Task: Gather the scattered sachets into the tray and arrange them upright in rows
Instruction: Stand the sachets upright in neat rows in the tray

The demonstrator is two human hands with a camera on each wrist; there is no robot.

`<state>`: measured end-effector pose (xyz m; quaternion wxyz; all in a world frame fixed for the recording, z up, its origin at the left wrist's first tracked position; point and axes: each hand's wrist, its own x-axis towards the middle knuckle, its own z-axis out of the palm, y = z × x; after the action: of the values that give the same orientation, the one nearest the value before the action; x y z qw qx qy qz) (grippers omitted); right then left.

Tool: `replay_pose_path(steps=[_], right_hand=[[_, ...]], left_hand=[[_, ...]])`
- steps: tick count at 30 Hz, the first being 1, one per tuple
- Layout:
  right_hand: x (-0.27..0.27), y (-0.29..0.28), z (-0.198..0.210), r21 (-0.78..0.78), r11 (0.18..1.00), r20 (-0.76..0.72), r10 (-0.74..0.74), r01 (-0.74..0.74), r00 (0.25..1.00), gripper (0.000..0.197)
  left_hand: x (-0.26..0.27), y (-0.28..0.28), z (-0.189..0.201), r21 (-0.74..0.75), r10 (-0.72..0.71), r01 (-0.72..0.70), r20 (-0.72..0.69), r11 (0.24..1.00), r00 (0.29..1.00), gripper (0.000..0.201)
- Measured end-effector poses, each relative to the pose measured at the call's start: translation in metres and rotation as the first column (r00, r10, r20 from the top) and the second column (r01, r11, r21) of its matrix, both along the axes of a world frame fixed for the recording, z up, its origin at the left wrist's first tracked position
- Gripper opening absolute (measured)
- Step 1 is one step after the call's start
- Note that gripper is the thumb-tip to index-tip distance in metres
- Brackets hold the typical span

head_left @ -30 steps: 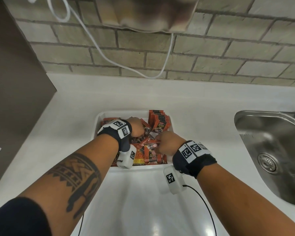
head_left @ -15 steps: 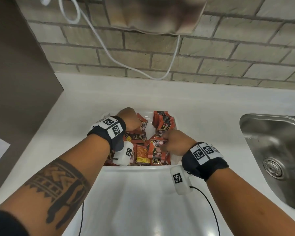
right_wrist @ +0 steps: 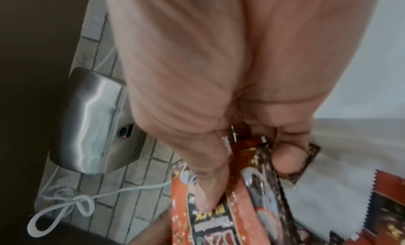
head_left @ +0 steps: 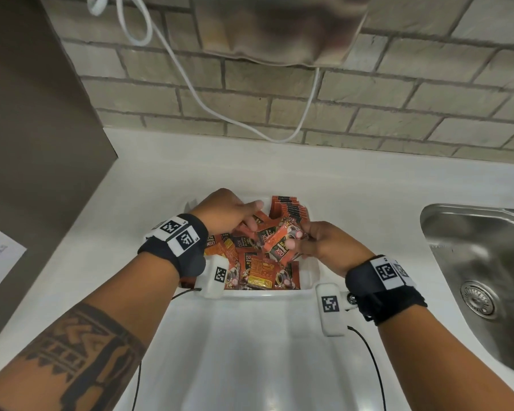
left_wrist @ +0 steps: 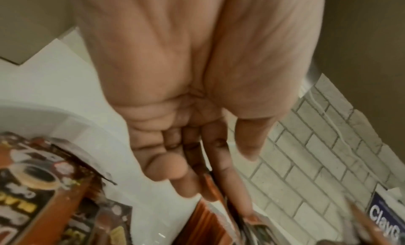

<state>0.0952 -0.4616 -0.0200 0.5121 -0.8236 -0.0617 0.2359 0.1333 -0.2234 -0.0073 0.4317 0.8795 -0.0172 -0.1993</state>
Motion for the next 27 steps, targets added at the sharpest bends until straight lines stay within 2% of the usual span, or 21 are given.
replay_pose_path(steps=[4,6,9,14,17,18,20,22,23,25,27], right_hand=[[-0.001,0.005,0.003,0.073,0.997,-0.023,-0.007,0.009,1.000,0.023],[-0.002,0.008,0.004,0.110,0.993,-0.024,-0.037,0.039,0.999,0.033],[-0.001,0.014,0.009,0.137,0.989,-0.018,-0.058,0.060,0.998,0.048],[0.001,0.027,0.013,0.234,0.960,-0.015,-0.154,0.153,0.988,0.037],[0.001,0.036,0.016,0.293,0.929,-0.030,-0.226,0.225,0.974,0.019],[0.002,0.041,0.018,0.309,0.917,-0.042,-0.254,0.254,0.966,0.013],[0.004,0.049,0.018,0.336,0.886,-0.069,-0.314,0.318,0.947,0.017],[0.006,0.056,0.017,0.342,0.872,-0.073,-0.345,0.349,0.936,0.031],[0.006,0.058,0.017,0.335,0.875,-0.066,-0.349,0.350,0.935,0.028],[0.004,0.062,0.019,0.321,0.879,-0.066,-0.351,0.353,0.934,0.008],[0.003,0.066,0.019,0.301,0.873,-0.072,-0.382,0.385,0.921,0.008]], left_hand=[[-0.006,-0.010,0.007,-0.215,0.047,-0.034,0.055,0.976,0.997,0.053],[-0.008,-0.012,0.008,-0.336,0.062,-0.046,0.036,0.941,0.997,0.052],[-0.012,-0.019,0.008,-0.492,0.070,-0.064,-0.006,0.868,0.998,0.044],[-0.014,-0.032,0.011,-0.695,0.083,-0.157,-0.139,0.701,0.987,0.035],[-0.016,-0.038,0.010,-0.753,0.109,-0.228,-0.205,0.617,0.973,0.016],[-0.017,-0.040,0.008,-0.788,0.092,-0.240,-0.228,0.567,0.969,0.010],[-0.019,-0.040,0.006,-0.827,0.048,-0.270,-0.284,0.493,0.958,0.032],[-0.022,-0.039,0.005,-0.831,0.012,-0.287,-0.320,0.476,0.947,0.044],[-0.023,-0.038,0.004,-0.831,-0.004,-0.286,-0.327,0.477,0.945,0.045],[-0.026,-0.035,0.004,-0.830,-0.034,-0.297,-0.354,0.473,0.935,0.039],[-0.029,-0.032,0.003,-0.828,-0.053,-0.293,-0.360,0.479,0.931,0.032]])
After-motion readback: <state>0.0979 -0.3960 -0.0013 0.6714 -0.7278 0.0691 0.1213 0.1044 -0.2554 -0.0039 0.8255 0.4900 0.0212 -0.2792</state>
